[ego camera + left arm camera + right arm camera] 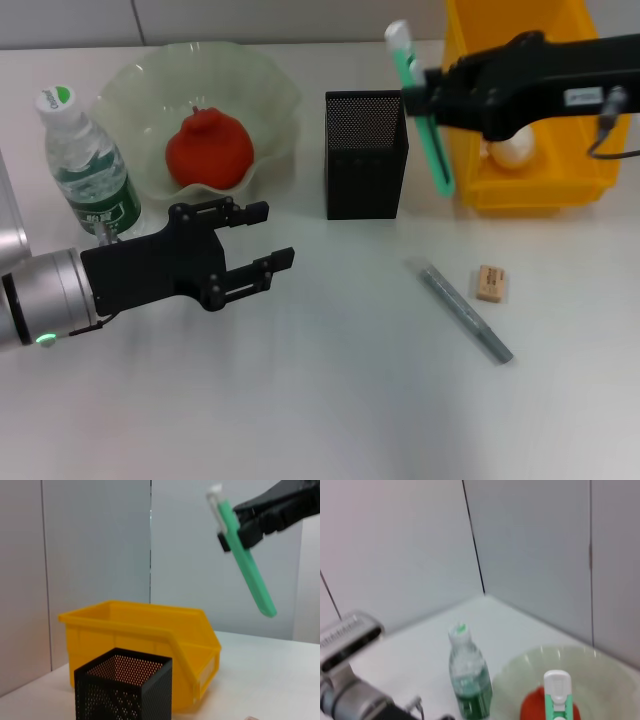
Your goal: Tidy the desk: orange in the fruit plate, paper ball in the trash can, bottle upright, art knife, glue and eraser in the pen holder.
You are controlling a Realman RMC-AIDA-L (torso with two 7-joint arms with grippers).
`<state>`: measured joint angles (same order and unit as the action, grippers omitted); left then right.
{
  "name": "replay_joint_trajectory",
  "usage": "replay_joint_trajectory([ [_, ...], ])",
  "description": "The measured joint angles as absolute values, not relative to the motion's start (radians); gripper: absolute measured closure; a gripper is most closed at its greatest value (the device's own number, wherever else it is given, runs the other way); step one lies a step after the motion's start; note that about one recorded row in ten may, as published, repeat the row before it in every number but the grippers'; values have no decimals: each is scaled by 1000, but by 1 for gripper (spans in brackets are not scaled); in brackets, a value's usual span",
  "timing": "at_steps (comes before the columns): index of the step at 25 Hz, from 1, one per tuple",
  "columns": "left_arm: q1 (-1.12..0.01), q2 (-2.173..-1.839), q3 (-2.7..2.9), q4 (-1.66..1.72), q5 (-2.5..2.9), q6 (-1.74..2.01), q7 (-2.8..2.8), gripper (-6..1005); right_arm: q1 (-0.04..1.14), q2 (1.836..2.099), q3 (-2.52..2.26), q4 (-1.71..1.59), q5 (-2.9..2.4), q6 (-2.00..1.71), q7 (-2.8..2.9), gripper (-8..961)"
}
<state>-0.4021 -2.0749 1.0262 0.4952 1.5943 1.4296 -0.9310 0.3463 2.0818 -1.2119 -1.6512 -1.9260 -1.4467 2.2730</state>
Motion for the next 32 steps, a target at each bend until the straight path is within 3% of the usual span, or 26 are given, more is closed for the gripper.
replay_joint_trajectory([
  [7,-410,-2075,1028,491,1575,1429,-931,394,315,2080,-1077,-1387,-1652,-1465,1953,770],
  [13,-413,-2076,1032,491,1574,1430,-931,394,379,2079,-1053,-932,-1359,-1529,1445,770],
  [18,-413,-2077,1032,482,1572,1430,-931,394,416,2080,-1034,-744,-1297,-1515,1233,770],
  [32,-415,-2077,1039,482,1572,1437,-931,395,500,2078,-983,-562,-1302,-1387,1086,767],
])
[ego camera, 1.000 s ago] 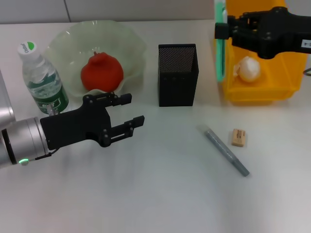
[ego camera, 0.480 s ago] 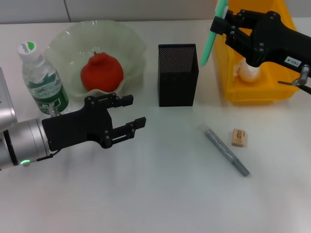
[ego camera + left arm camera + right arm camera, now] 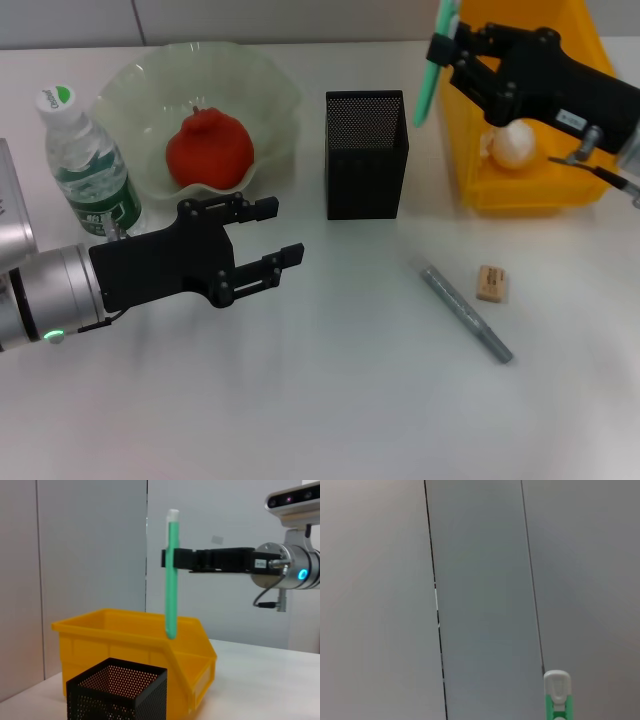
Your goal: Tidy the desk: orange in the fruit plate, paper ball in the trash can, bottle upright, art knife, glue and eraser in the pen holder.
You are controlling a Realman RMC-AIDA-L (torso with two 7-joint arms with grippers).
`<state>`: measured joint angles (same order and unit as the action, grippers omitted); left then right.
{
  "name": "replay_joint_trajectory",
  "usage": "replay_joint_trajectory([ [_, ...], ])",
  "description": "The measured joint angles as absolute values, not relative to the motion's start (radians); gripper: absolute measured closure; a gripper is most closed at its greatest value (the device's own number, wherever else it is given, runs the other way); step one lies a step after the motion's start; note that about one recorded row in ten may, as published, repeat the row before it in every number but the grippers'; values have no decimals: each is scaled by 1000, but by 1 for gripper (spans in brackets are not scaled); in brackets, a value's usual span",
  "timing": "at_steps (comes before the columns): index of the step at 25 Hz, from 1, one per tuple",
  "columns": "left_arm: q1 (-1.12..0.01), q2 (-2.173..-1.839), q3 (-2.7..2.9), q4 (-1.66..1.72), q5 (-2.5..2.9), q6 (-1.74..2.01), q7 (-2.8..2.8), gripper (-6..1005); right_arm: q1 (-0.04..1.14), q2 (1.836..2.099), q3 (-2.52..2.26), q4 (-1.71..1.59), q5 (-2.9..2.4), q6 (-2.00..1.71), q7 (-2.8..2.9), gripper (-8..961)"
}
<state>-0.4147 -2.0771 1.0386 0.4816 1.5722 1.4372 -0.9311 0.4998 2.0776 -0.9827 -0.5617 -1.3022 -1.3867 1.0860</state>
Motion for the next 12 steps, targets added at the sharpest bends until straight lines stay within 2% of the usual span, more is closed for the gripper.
replay_joint_trajectory([
  [12,-417,-2077,1038,479,1572,1436,-931,395,625,2078,-1048,-440,-1303,-1201,1044,763],
])
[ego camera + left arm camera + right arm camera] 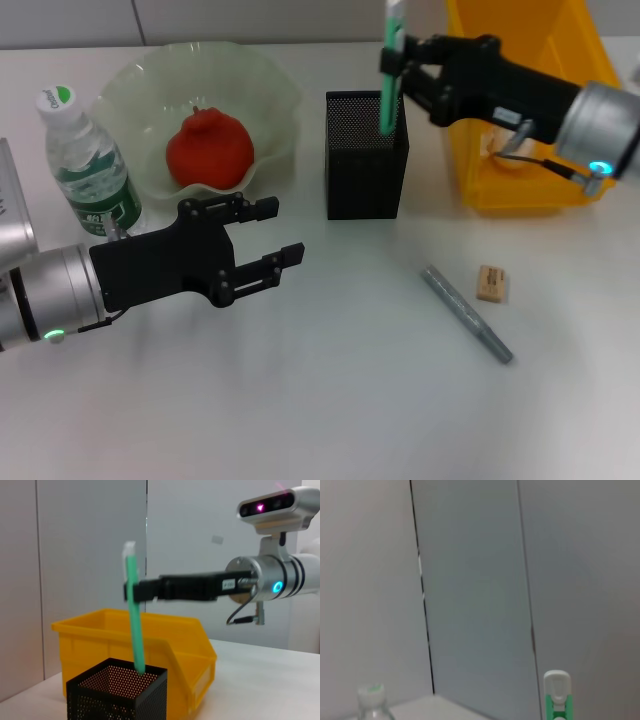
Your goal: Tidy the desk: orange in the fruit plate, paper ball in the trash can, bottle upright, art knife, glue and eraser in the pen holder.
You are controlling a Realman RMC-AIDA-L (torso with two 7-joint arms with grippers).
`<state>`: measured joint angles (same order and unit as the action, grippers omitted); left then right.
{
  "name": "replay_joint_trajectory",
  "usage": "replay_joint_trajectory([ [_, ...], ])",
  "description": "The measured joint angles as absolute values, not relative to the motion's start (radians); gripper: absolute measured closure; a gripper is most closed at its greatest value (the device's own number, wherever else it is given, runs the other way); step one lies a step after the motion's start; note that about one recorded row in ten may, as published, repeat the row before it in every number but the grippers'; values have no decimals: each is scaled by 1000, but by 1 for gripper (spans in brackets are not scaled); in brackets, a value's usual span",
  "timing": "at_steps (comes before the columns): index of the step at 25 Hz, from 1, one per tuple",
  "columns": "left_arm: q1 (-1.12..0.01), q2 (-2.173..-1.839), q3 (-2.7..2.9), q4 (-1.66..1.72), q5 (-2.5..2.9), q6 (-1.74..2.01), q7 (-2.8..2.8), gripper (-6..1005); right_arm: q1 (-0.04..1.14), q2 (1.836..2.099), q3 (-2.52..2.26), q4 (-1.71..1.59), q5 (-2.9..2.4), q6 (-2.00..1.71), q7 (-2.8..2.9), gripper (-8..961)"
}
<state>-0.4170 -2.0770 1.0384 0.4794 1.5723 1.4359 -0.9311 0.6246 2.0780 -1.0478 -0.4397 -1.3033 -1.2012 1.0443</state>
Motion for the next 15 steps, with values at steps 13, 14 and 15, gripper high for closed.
replay_joint_trajectory([
  [13,-423,-2077,1038,466,1572,1430,-931,399,677,2082,-1199,-419,-1309,-1057,1043,758],
  [14,-423,-2077,1038,466,1572,1430,-931,399,678,2082,-1207,-419,-1311,-1045,1043,758],
  [15,-423,-2077,1038,466,1572,1430,-931,399,678,2082,-1207,-419,-1311,-1045,1043,758],
])
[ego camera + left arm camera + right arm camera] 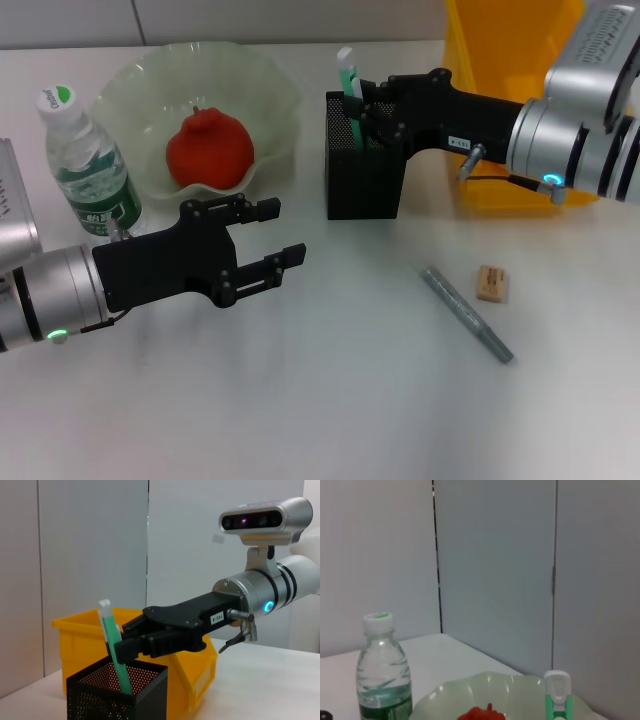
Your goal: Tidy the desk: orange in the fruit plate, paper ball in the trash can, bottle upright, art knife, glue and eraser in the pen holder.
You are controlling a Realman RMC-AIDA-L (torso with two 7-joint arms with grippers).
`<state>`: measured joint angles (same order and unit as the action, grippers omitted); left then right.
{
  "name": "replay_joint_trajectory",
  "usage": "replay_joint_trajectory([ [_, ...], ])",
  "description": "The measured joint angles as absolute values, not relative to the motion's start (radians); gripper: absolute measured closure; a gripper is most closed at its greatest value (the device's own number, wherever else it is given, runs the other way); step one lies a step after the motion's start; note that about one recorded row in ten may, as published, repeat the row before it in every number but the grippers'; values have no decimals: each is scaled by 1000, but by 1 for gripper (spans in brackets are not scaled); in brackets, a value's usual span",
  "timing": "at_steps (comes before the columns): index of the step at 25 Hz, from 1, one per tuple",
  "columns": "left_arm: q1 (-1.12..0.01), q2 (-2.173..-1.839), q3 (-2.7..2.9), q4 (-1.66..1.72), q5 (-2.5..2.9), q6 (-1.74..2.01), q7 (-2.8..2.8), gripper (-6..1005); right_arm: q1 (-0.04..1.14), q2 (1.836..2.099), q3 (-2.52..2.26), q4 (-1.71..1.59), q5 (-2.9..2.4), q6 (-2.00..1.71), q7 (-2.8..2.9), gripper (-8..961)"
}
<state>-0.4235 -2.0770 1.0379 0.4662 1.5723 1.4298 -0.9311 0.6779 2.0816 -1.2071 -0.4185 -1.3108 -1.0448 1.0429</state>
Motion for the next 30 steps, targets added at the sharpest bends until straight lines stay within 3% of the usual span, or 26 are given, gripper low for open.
replay_joint_trajectory([
  [27,-424,-2075,1039,466,1572,1437,-931,398,664,2084,-1215,-416,-1307,-1016,1044,744],
  [30,-423,-2075,1039,466,1572,1438,-931,398,659,2084,-1214,-418,-1307,-1015,1045,679],
])
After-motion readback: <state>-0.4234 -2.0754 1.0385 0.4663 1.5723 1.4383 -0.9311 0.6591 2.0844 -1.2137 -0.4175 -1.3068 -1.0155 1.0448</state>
